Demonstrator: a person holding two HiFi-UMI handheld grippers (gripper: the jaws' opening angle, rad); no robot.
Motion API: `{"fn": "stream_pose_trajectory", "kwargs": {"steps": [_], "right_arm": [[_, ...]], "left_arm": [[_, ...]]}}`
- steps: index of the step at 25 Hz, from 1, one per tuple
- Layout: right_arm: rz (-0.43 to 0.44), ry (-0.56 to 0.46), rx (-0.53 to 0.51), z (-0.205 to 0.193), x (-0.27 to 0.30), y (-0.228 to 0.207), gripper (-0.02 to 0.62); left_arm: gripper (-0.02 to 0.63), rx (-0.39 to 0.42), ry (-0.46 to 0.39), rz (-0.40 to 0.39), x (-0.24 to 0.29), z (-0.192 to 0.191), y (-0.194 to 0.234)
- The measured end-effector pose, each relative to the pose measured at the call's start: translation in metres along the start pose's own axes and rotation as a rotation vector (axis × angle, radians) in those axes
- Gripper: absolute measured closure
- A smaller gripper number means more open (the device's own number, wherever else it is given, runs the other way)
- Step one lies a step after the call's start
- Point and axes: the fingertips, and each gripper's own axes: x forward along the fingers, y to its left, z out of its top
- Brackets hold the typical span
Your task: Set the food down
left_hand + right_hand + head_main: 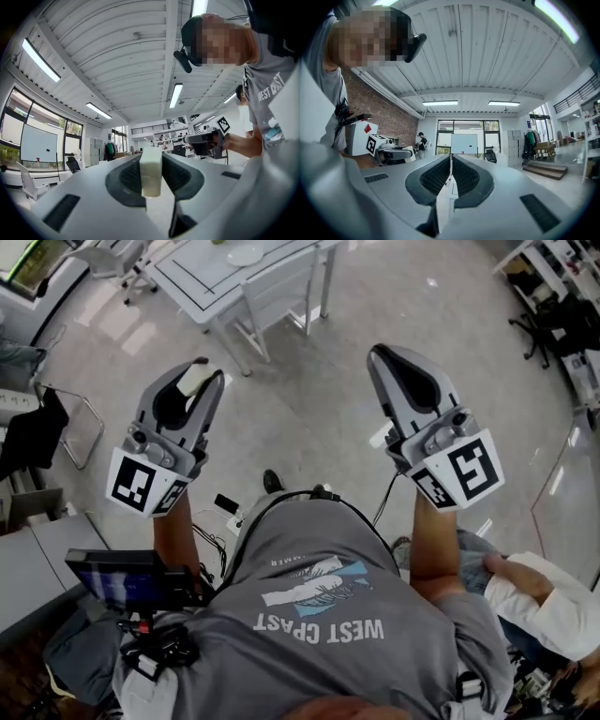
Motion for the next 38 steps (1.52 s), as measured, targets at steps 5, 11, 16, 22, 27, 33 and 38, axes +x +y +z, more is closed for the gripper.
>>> {"fn": "stream_pose_trajectory", "kwargs": {"steps": [5, 11, 16, 22, 27, 33, 38], "right_arm": [[-0.033, -0.001, -0.009, -0.002, 0.037, -0.003, 0.588], [-0.073, 0.020, -0.009, -0.019, 0.117, 0.000, 0.588], [-0.082, 0.014, -0.013, -0.017, 0.120, 0.000, 0.588], [-0.087, 0.022, -0.021, -0.013, 0.116, -0.002, 0.588], [-0.064, 0.016, -0.023, -0.006, 0.126, -0.012, 0.588], [-0.003, 0.008, -0.011, -0.014, 0.155, -0.092, 0.588], [0.037, 0.003, -0.002, -0.025, 0.166, -0.145, 0.588]], "left_arm": [[0.505, 0.002, -0.009, -0.029, 0.004, -0.007, 0.042], [0.505, -0.019, -0.017, -0.070, 0.001, -0.031, 0.124], [0.505, -0.013, -0.032, -0.083, 0.005, -0.028, 0.128], [0.505, -0.019, -0.032, -0.083, 0.007, -0.027, 0.127], [0.505, -0.020, -0.039, -0.060, 0.015, -0.020, 0.132], [0.505, -0.009, -0.023, -0.010, 0.087, -0.033, 0.154], [0.505, -0.004, -0.001, 0.020, 0.137, -0.051, 0.158]]}}
